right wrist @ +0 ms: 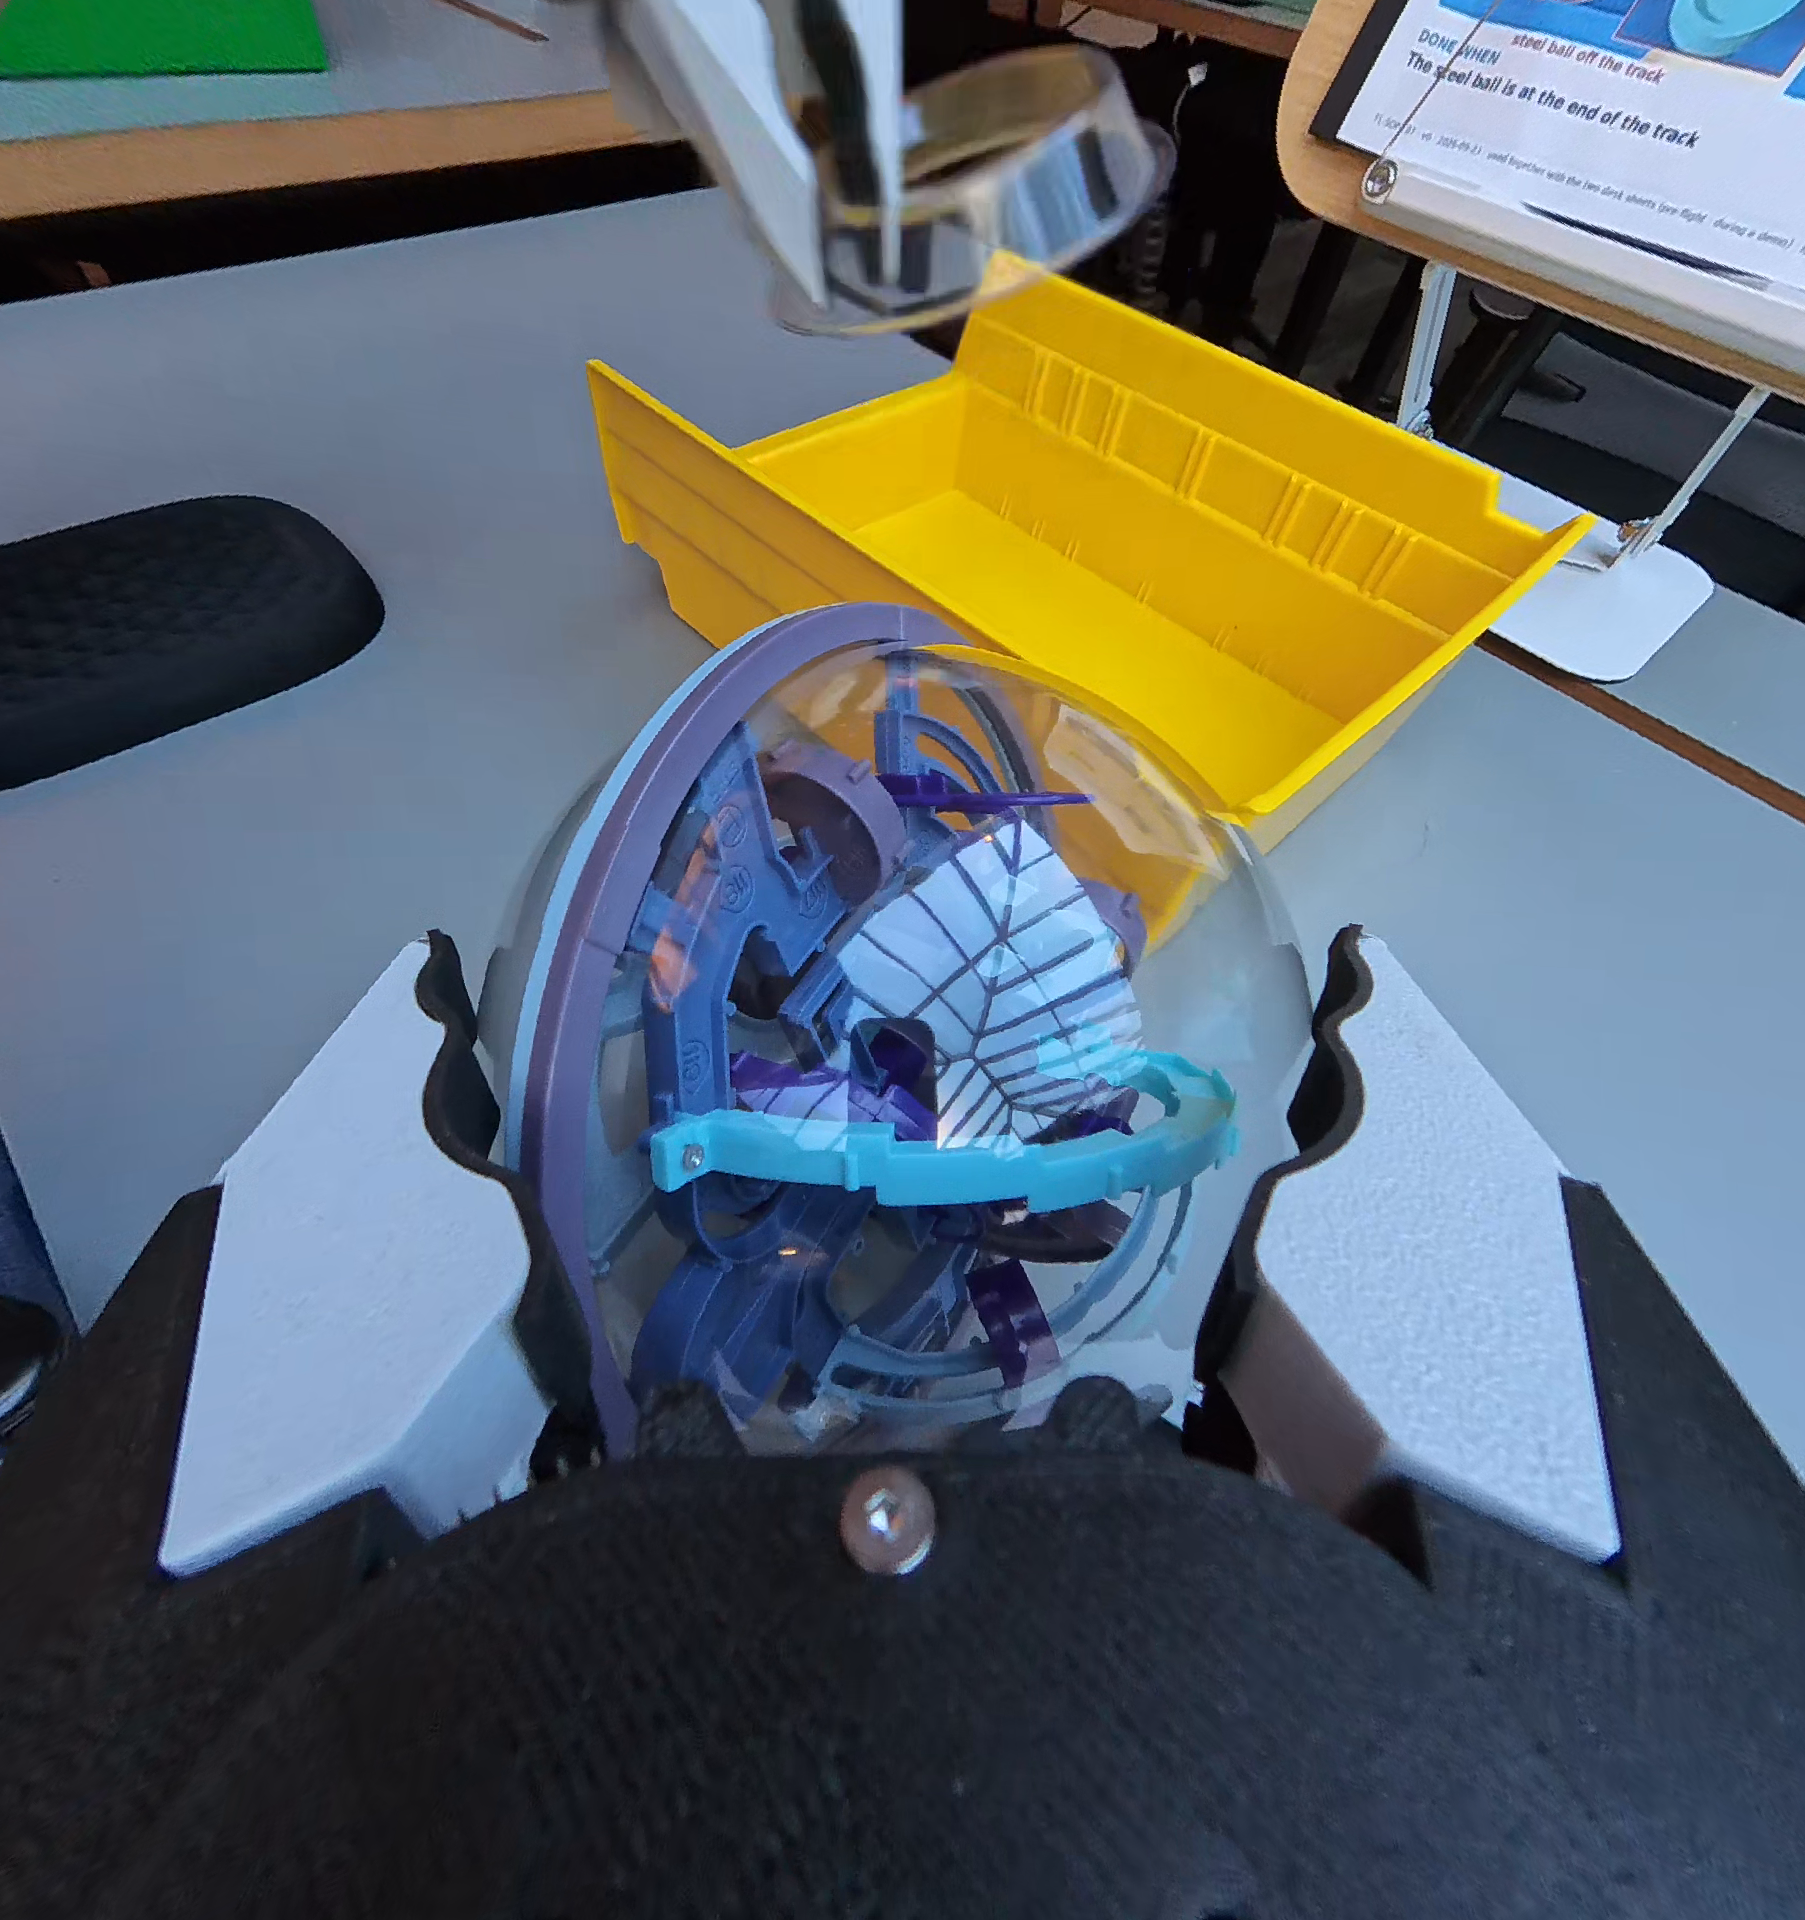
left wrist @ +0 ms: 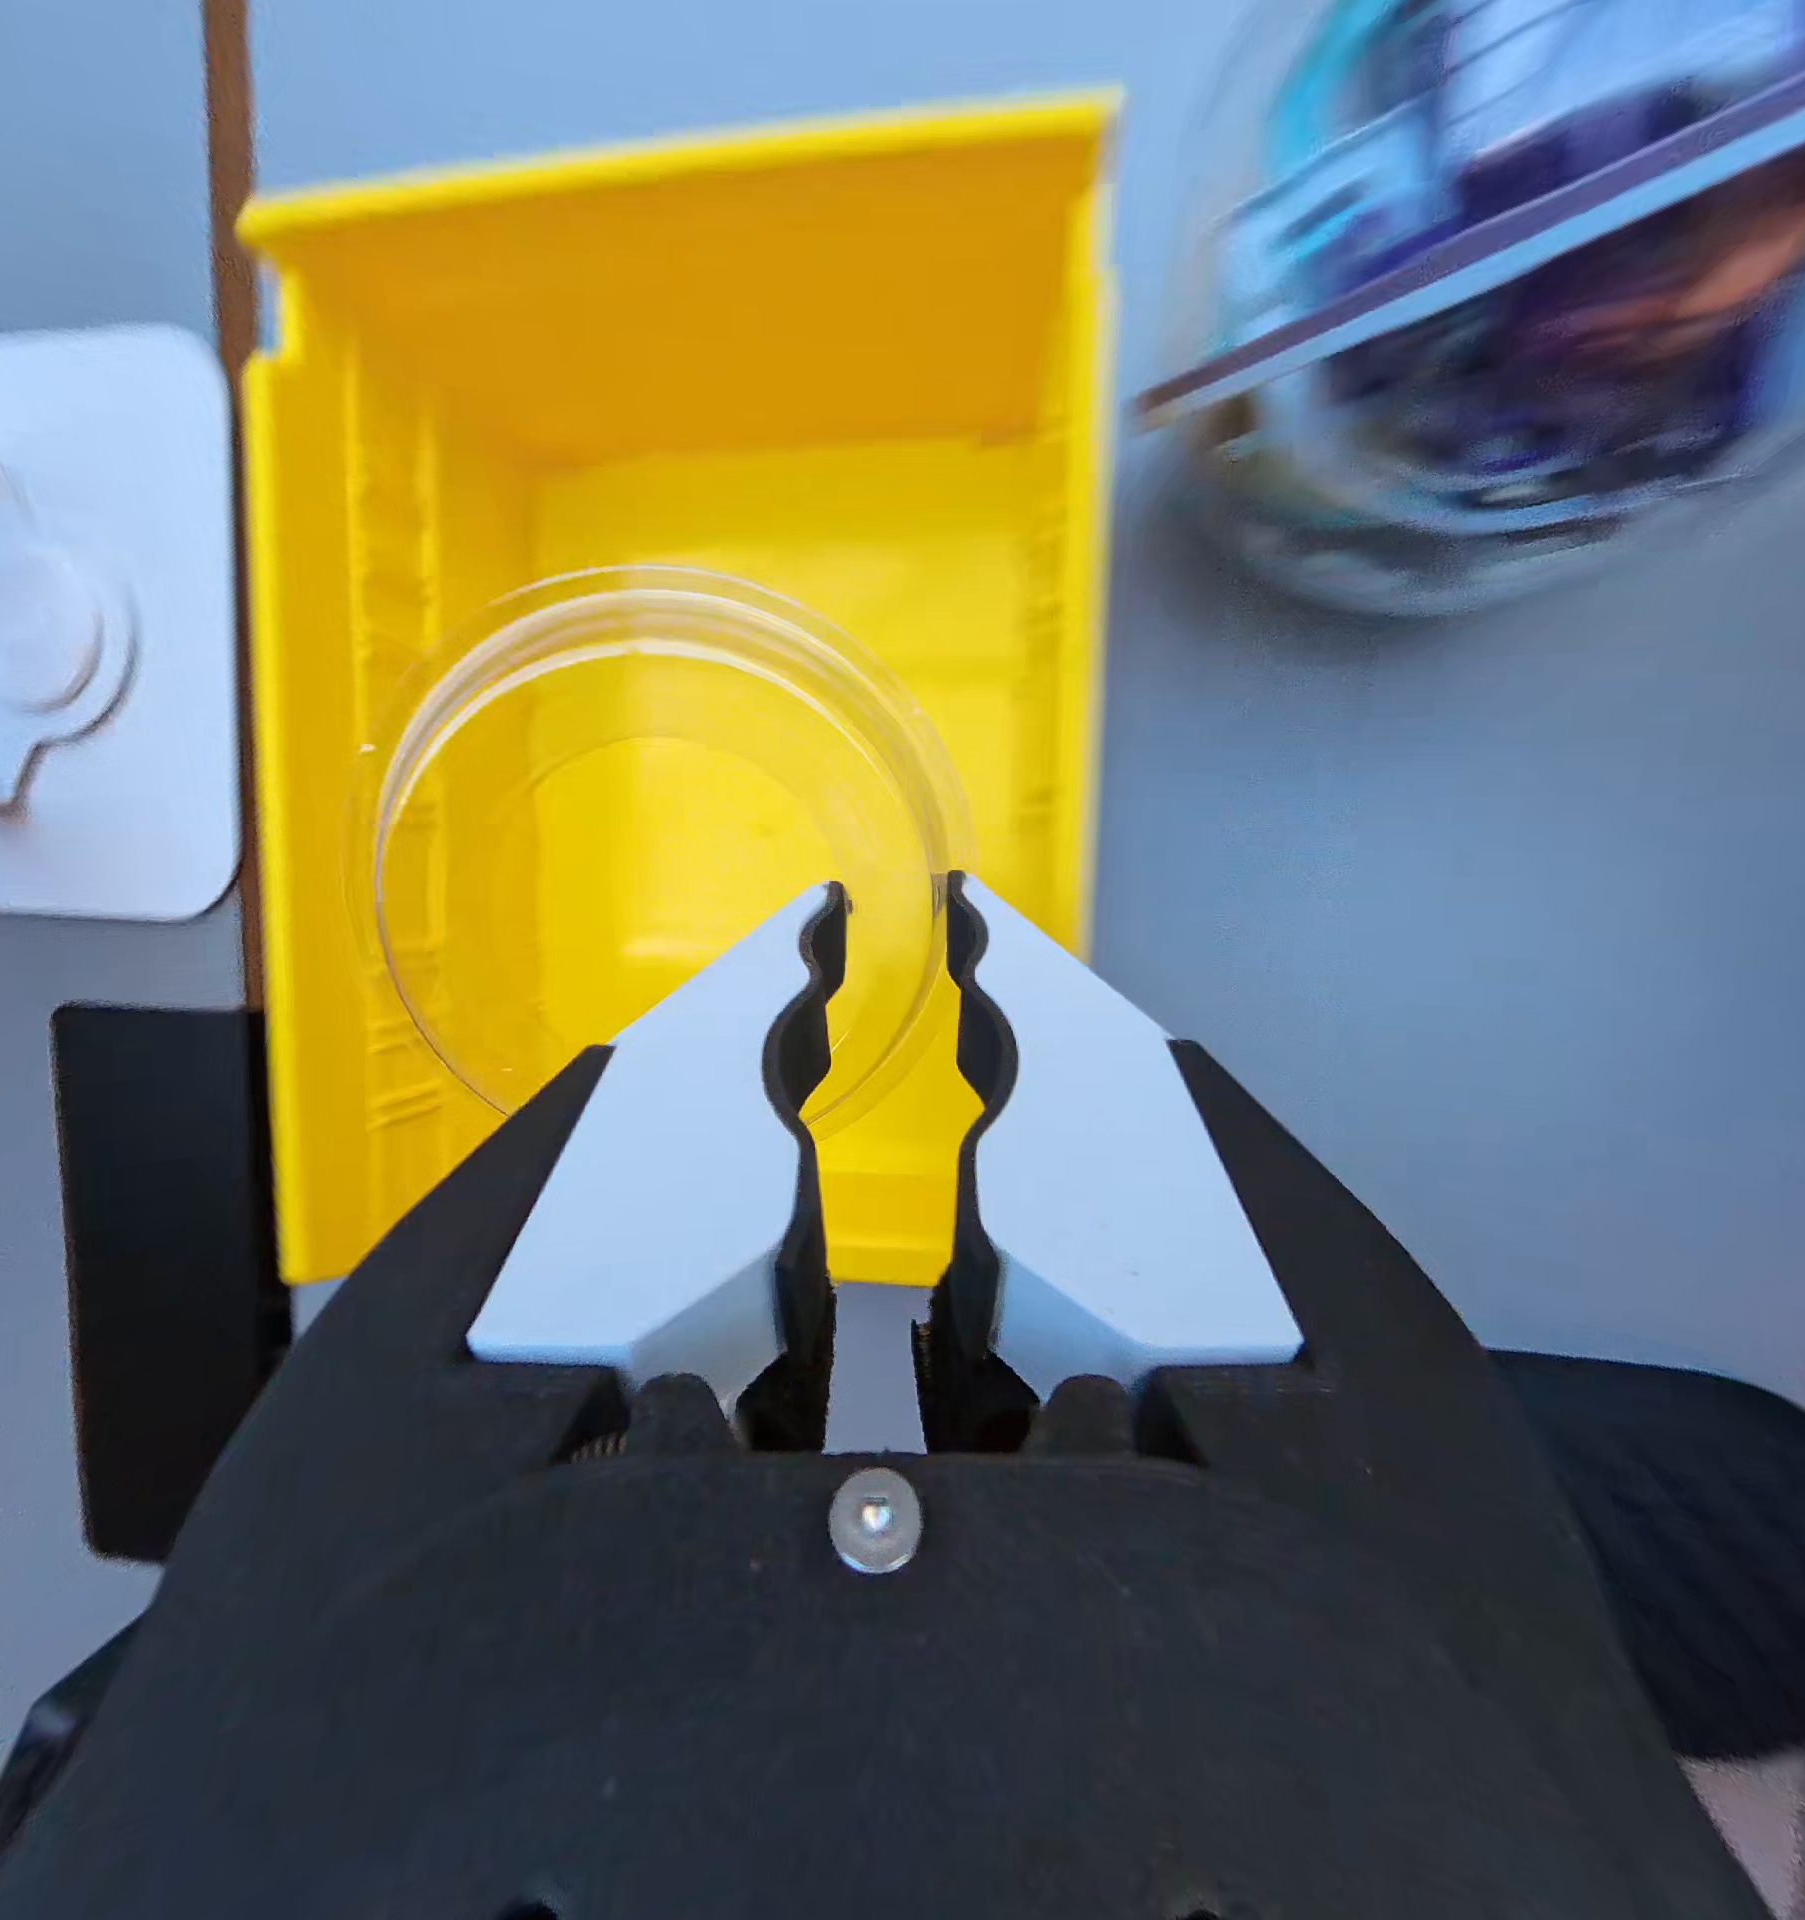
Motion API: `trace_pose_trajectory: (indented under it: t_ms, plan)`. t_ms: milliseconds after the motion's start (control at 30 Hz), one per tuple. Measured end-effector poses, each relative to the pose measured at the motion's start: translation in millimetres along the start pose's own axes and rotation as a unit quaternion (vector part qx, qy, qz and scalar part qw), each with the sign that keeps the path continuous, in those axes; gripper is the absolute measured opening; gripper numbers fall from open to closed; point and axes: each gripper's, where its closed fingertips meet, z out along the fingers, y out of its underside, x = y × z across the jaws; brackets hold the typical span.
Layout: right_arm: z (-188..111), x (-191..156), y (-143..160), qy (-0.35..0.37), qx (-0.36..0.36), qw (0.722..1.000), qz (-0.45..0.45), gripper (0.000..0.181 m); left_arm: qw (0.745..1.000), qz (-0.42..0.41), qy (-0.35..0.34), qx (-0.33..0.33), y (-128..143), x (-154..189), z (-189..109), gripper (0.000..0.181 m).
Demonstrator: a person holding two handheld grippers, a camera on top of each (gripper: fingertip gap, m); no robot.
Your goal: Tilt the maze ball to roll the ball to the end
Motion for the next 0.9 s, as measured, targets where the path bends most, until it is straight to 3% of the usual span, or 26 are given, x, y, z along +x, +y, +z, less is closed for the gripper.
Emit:
trace_pose_trajectory:
  t_ms: [100, 200, 333, 467, 567, 600, 633, 667, 800, 900]
  plan:
    - [0, 0, 0, -0.002, 0.000, 1.000, -0.001, 0.157, 0.997, 0.045, 0.068, 0.008, -7, 88, -12, 0.017]
    - [0, 0, 0, -0.001, 0.000, 1.000, -0.001, 0.157, 0.992, 0.071, 0.094, -0.041, 22, 146, 22, 0.017]
    - [0, -1, 1, 0.003, -0.006, 1.000, -0.003, 0.157, 0.988, 0.061, 0.133, -0.051, 49, 185, 69, 0.017]
    - [-1, -1, 1, 0.006, -0.015, 1.000, -0.004, 0.156, 0.986, 0.064, 0.132, -0.072, 64, 187, 100, 0.017]
    - [0, -2, 1, 0.009, -0.015, 1.000, -0.008, 0.156, 0.986, 0.051, 0.151, -0.045, 54, 190, 108, 0.019]
    - [0, -3, 1, 0.009, -0.014, 1.000, -0.011, 0.156, 0.987, 0.048, 0.145, -0.038, 52, 186, 107, 0.025]
    - [0, -3, 1, 0.009, -0.013, 1.000, -0.012, 0.156, 0.990, 0.046, 0.132, -0.029, 49, 179, 102, 0.042]
    - [0, -3, 1, 0.009, -0.013, 1.000, -0.012, 0.157, 0.992, 0.041, 0.116, -0.009, 44, 170, 94, 0.050]
    - [1, -4, 0, 0.009, -0.014, 1.000, -0.014, 0.157, 0.991, -0.012, 0.023, 0.132, 14, 105, 37, 0.044]
    - [3, -5, -1, 0.009, -0.013, 1.000, -0.018, 0.157, 0.983, -0.021, -0.106, 0.151, 26, 38, 20, 0.044]
